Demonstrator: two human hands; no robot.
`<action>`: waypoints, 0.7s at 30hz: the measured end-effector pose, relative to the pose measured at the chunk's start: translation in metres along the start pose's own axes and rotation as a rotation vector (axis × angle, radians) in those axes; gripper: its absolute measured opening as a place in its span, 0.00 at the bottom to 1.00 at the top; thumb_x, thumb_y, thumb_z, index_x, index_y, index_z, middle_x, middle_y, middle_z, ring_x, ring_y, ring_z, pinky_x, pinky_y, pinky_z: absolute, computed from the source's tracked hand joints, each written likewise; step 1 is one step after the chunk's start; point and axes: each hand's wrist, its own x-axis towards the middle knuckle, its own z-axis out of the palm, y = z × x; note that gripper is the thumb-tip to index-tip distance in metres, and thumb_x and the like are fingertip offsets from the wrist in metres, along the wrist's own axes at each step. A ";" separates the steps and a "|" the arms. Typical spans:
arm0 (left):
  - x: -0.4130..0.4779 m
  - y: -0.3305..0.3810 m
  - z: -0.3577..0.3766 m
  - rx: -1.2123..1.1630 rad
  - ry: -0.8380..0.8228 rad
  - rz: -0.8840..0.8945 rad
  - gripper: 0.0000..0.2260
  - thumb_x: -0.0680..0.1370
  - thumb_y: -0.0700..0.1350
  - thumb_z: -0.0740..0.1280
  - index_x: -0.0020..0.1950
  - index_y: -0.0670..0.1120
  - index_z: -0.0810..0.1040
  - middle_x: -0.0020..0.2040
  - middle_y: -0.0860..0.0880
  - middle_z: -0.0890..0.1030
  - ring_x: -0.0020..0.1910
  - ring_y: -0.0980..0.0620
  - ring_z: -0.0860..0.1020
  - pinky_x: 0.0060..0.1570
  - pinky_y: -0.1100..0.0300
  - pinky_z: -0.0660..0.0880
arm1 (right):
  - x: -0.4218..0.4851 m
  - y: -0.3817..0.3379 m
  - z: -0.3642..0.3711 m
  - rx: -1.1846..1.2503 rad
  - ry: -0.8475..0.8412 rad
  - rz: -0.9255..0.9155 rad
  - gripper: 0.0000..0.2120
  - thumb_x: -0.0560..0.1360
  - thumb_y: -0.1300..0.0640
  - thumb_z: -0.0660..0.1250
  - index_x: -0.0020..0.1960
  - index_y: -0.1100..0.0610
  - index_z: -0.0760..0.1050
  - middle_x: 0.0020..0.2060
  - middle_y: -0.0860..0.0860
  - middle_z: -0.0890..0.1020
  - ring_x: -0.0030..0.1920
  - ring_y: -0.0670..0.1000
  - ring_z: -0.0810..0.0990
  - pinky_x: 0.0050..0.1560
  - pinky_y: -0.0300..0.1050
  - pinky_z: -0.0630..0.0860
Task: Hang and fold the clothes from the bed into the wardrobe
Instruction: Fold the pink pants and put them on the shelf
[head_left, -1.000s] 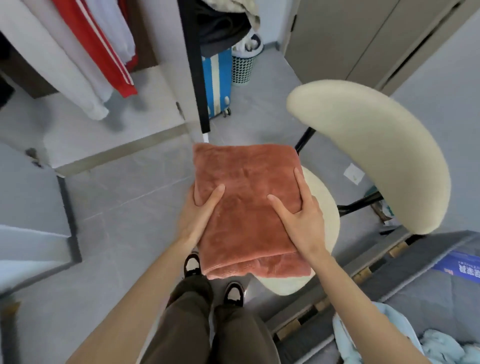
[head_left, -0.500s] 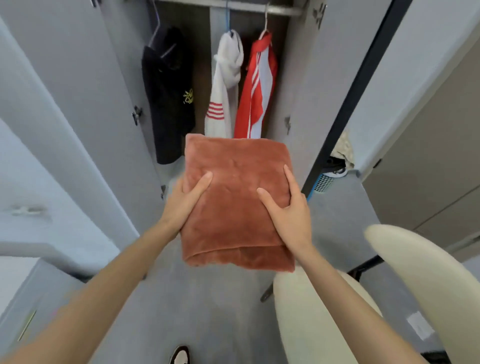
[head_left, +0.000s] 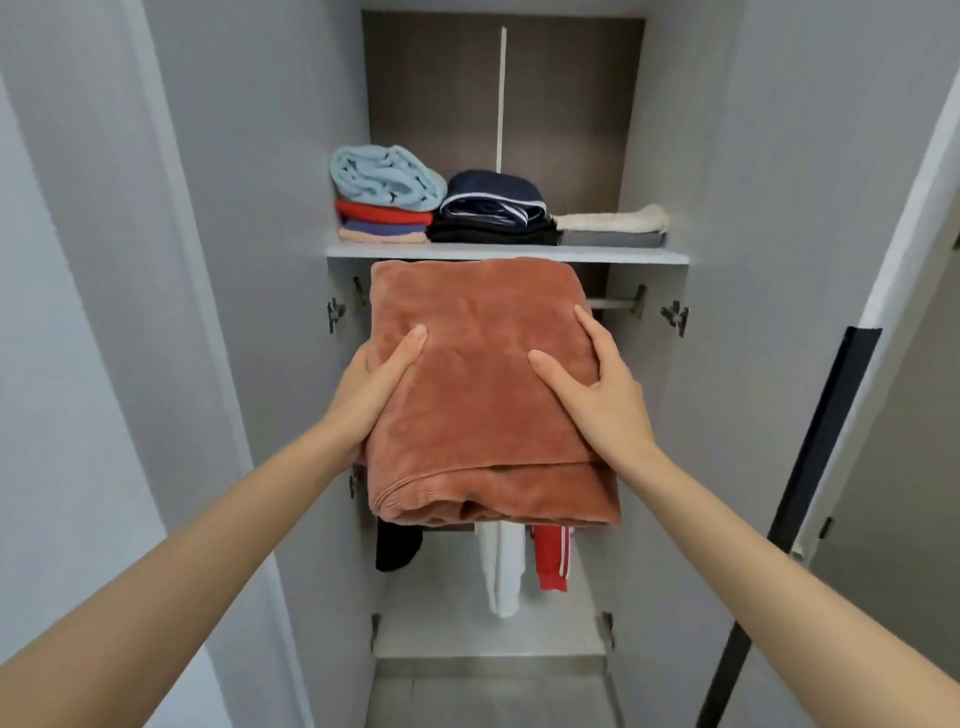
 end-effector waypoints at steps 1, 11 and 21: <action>0.013 0.008 -0.005 -0.004 -0.010 0.019 0.26 0.71 0.68 0.66 0.64 0.55 0.76 0.55 0.56 0.83 0.52 0.57 0.82 0.50 0.60 0.77 | 0.013 -0.009 0.002 -0.004 0.004 -0.011 0.34 0.68 0.31 0.68 0.70 0.30 0.59 0.64 0.35 0.72 0.66 0.45 0.71 0.68 0.51 0.68; 0.168 0.063 -0.014 -0.083 -0.060 0.125 0.25 0.67 0.68 0.70 0.59 0.57 0.77 0.51 0.56 0.83 0.49 0.61 0.82 0.43 0.67 0.78 | 0.166 -0.052 0.000 0.000 0.048 -0.116 0.35 0.69 0.34 0.70 0.73 0.38 0.62 0.67 0.39 0.72 0.65 0.45 0.73 0.68 0.48 0.69; 0.368 0.104 0.029 -0.090 -0.155 0.131 0.40 0.60 0.72 0.73 0.66 0.51 0.75 0.59 0.47 0.82 0.58 0.46 0.80 0.64 0.48 0.73 | 0.360 -0.018 -0.025 0.024 0.093 -0.126 0.37 0.67 0.33 0.70 0.72 0.38 0.63 0.68 0.41 0.72 0.65 0.48 0.72 0.68 0.52 0.69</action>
